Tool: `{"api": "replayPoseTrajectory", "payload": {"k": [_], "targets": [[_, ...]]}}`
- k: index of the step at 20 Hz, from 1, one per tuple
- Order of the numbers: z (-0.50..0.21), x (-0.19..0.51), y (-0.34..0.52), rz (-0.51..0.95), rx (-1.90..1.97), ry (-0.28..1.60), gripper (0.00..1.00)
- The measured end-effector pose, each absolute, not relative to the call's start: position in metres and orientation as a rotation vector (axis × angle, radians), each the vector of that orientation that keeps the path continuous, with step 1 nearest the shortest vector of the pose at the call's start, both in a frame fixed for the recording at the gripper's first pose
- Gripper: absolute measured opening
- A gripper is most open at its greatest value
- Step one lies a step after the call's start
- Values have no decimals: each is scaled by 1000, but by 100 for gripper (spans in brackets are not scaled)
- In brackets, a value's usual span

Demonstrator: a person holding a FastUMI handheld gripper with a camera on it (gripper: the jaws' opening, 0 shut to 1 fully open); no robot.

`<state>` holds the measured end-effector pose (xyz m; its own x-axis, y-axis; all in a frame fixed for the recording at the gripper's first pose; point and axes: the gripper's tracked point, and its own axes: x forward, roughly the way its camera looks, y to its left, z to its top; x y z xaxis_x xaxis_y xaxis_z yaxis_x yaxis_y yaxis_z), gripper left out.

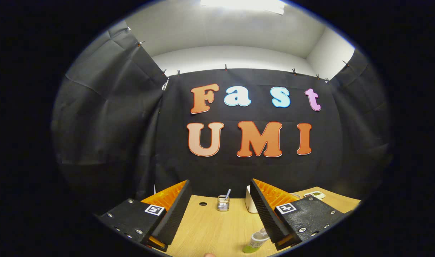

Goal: Take the bottle from table, then pour the juice into the cup, finally place the bottle on the coaster

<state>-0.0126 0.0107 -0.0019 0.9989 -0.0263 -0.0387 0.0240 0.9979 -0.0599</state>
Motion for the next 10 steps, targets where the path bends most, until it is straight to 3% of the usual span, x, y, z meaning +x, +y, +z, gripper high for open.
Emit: {"api": "replayPoseTrajectory", "payload": {"k": [10], "targets": [[-49,-16,-44,-106,4,101,98]]}}
